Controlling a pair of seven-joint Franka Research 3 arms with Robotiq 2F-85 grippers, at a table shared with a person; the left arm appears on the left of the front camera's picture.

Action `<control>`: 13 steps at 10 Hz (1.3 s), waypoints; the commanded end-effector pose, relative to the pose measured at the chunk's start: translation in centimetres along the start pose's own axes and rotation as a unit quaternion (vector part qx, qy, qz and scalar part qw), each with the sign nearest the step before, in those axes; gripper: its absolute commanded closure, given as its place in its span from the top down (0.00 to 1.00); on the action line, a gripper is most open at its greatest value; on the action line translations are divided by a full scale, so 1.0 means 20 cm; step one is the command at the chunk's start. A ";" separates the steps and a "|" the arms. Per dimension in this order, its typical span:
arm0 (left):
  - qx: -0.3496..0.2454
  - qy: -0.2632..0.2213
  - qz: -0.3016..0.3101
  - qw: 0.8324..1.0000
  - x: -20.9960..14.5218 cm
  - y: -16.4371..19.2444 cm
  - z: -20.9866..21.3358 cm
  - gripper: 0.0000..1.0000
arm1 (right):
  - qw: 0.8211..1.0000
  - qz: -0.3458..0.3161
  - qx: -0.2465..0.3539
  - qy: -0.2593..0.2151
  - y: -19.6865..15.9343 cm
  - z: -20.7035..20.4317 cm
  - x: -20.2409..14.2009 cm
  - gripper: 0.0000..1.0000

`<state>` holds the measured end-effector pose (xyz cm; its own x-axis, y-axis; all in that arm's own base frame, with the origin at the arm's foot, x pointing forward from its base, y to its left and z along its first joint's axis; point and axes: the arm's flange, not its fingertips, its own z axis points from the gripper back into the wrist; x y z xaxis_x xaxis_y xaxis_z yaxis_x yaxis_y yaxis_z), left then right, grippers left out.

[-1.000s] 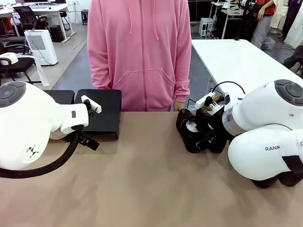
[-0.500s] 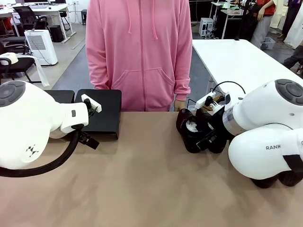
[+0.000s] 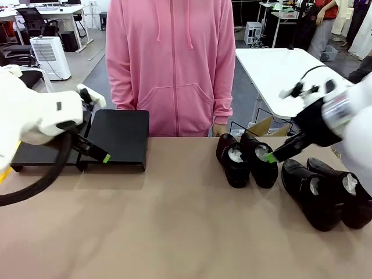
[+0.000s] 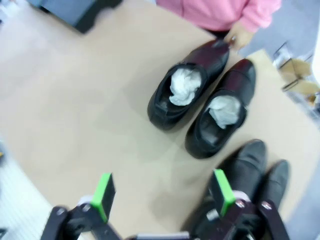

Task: Organize the shoes by placing them on the stand.
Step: Pick up one Shoe and place it in the middle of the table.

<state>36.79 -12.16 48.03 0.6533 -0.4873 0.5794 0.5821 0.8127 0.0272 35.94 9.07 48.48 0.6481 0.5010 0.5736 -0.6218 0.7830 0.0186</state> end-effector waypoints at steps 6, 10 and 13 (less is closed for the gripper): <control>-0.141 -0.040 0.088 0.985 -0.31 0.40 0.41 1.00 | 0.995 -0.034 0.081 -0.040 -0.37 0.46 -0.36 1.00; -0.139 -0.034 0.094 0.985 -0.32 0.40 0.42 1.00 | 0.996 -0.051 0.067 -0.035 -0.40 0.47 -0.38 1.00; -0.139 -0.034 0.094 0.985 -0.32 0.40 0.42 1.00 | 0.996 -0.051 0.067 -0.035 -0.40 0.47 -0.38 1.00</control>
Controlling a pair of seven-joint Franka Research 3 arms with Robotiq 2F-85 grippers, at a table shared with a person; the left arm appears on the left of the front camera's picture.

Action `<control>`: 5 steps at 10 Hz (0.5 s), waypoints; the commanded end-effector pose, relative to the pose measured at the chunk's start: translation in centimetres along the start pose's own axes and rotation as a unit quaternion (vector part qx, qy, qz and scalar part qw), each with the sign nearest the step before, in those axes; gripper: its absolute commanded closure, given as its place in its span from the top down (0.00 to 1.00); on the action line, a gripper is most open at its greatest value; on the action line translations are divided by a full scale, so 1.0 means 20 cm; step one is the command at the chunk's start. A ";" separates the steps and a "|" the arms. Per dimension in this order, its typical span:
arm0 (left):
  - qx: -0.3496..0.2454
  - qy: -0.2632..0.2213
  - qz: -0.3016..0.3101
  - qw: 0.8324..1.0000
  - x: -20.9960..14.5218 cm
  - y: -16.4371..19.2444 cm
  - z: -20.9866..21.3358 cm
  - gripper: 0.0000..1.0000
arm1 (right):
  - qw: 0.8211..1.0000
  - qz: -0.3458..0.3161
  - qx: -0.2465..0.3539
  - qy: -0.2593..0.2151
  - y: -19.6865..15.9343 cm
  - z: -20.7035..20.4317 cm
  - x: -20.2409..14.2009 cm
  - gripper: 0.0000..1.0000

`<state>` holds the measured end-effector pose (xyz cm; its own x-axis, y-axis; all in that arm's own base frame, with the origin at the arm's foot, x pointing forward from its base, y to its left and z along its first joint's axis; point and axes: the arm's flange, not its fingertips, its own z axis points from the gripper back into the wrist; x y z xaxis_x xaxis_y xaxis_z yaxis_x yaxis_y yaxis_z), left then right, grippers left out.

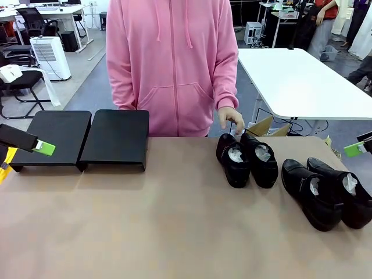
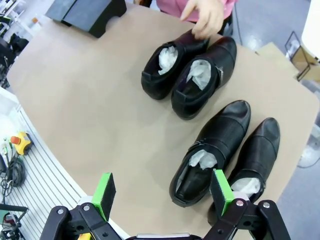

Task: Organize the shoes by placing them on the stand.
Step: Pick up one Shoe and place it in the middle of the table.

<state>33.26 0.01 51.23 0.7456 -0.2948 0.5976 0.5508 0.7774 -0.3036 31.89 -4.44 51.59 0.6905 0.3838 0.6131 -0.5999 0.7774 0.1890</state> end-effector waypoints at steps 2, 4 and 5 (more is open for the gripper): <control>-0.008 -0.002 -0.009 1.000 0.00 0.00 0.01 1.00 | 1.000 0.006 0.003 -0.002 0.00 0.00 0.00 1.00; -0.008 -0.002 -0.009 1.000 0.00 0.00 0.01 1.00 | 1.000 0.006 0.003 -0.002 0.00 0.00 0.00 1.00; -0.008 -0.002 -0.009 1.000 0.00 0.00 0.01 1.00 | 1.000 0.006 0.003 -0.002 0.00 0.00 0.00 1.00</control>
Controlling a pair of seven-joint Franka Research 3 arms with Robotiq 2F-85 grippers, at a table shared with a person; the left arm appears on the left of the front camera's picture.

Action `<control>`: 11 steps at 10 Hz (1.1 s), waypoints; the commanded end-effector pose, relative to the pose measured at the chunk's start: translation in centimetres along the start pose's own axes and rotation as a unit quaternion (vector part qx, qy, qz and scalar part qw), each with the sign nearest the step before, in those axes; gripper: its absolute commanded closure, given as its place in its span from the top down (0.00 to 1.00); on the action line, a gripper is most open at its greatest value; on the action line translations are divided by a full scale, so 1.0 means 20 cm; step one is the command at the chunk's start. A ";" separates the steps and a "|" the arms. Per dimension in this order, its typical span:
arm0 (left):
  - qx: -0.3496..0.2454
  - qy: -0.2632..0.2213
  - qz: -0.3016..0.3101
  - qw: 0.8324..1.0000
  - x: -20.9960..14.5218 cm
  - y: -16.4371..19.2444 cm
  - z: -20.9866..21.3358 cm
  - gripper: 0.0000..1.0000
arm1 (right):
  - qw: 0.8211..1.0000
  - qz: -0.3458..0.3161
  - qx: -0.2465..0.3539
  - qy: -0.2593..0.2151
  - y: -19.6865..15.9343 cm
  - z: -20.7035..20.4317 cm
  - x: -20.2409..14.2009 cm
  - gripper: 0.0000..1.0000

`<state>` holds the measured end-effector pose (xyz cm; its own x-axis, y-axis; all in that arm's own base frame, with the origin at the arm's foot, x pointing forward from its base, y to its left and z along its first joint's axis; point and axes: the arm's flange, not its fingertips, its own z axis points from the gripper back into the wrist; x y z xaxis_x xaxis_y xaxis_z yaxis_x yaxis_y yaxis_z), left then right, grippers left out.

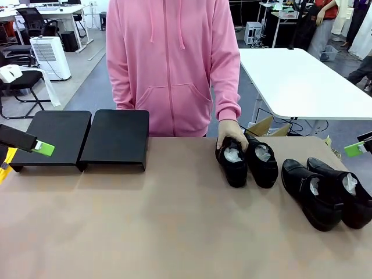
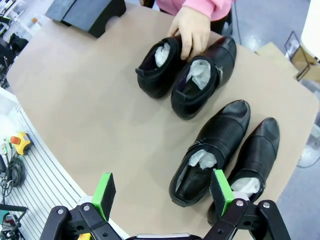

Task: Organize the shoes by placing them on the stand.
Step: Pick up one Shoe and place it in the middle of the table.

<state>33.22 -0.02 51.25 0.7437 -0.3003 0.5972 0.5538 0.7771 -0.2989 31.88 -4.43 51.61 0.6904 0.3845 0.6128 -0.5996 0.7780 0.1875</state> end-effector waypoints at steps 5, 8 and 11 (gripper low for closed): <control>-0.009 -0.003 -0.007 1.000 0.00 0.00 0.01 1.00 | 1.000 0.000 0.000 0.000 0.00 0.00 0.00 1.00; -0.009 -0.003 -0.007 1.000 0.00 0.00 0.01 1.00 | 0.996 -0.011 -0.087 0.013 0.04 0.01 0.04 1.00; -0.009 -0.003 -0.007 1.000 0.00 0.00 0.01 1.00 | 0.982 -0.007 -0.185 0.024 0.10 0.02 0.05 1.00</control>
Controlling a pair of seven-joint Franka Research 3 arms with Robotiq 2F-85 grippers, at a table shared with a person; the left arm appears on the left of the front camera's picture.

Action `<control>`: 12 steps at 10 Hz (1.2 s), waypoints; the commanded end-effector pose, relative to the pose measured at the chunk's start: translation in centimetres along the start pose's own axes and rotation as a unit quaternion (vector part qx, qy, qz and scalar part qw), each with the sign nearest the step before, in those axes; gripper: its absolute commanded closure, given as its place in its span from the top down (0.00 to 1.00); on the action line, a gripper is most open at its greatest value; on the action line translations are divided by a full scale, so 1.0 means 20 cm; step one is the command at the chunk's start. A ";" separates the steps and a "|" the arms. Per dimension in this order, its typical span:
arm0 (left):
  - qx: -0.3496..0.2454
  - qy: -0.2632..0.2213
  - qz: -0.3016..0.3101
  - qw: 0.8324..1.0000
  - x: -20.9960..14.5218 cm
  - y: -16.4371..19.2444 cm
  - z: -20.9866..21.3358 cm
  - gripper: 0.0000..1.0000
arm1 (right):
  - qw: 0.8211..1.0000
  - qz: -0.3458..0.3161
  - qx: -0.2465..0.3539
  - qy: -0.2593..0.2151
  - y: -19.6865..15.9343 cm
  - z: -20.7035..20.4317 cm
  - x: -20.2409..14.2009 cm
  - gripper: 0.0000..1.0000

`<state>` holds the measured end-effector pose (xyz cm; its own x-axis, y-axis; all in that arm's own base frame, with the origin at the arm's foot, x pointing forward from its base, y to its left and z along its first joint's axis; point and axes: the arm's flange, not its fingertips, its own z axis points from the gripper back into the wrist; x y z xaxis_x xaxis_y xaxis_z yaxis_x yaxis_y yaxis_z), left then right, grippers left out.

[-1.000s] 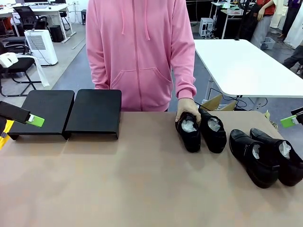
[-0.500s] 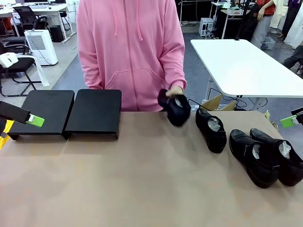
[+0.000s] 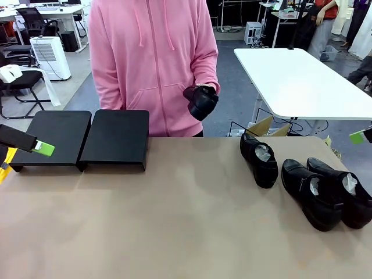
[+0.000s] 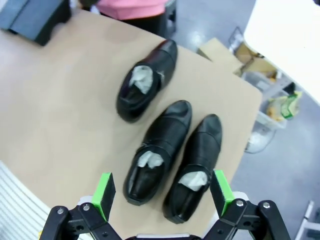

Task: Organize the shoes by placing them on the stand.
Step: Pick up one Shoe and place it in the middle of the table.

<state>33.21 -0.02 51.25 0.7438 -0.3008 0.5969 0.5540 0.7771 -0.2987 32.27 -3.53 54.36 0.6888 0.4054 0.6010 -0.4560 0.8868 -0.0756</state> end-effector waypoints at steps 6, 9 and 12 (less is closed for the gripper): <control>-0.009 -0.004 -0.007 1.000 0.00 0.00 0.01 1.00 | 1.000 -0.007 -0.017 0.014 0.01 0.00 0.00 1.00; -0.009 -0.004 -0.007 1.000 0.00 0.00 0.01 1.00 | 0.991 -0.012 -0.067 0.111 0.19 -0.23 0.11 1.00; -0.009 -0.004 -0.007 1.000 0.00 0.00 0.01 1.00 | 0.972 -0.010 -0.103 0.209 0.26 -0.44 0.18 1.00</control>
<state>33.19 -0.06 51.25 0.7437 -0.3018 0.5965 0.5544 0.7771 -0.2980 36.10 4.64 47.65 0.8519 0.4340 0.2932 -0.3828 0.8980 -0.2170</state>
